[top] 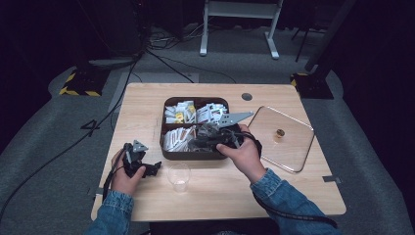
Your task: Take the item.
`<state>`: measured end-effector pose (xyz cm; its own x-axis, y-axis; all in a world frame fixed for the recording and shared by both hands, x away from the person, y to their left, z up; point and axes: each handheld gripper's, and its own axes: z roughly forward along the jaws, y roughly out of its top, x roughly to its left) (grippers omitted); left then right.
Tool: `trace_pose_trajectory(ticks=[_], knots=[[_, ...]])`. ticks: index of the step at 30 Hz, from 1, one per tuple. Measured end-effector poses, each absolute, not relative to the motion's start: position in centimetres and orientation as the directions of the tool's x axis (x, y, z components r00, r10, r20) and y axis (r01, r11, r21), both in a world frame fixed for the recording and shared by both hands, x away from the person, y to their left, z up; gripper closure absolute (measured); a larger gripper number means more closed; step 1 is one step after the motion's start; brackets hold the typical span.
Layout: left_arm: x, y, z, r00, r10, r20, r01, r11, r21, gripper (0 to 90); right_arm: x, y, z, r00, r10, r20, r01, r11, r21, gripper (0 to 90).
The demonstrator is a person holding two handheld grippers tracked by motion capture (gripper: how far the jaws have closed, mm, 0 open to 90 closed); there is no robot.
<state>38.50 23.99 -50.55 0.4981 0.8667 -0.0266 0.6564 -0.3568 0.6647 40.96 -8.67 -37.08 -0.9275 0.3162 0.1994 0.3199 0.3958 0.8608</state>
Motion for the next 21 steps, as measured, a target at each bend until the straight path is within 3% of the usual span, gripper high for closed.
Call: trace_pose_trajectory(ticks=[21], knots=[[38.5,24.0,-50.5,0.499,0.866,-0.025,0.657,-0.359,0.663,0.1,37.9,-5.2,-38.7,-0.957,0.199,0.209,0.281,0.476,0.834,82.9]])
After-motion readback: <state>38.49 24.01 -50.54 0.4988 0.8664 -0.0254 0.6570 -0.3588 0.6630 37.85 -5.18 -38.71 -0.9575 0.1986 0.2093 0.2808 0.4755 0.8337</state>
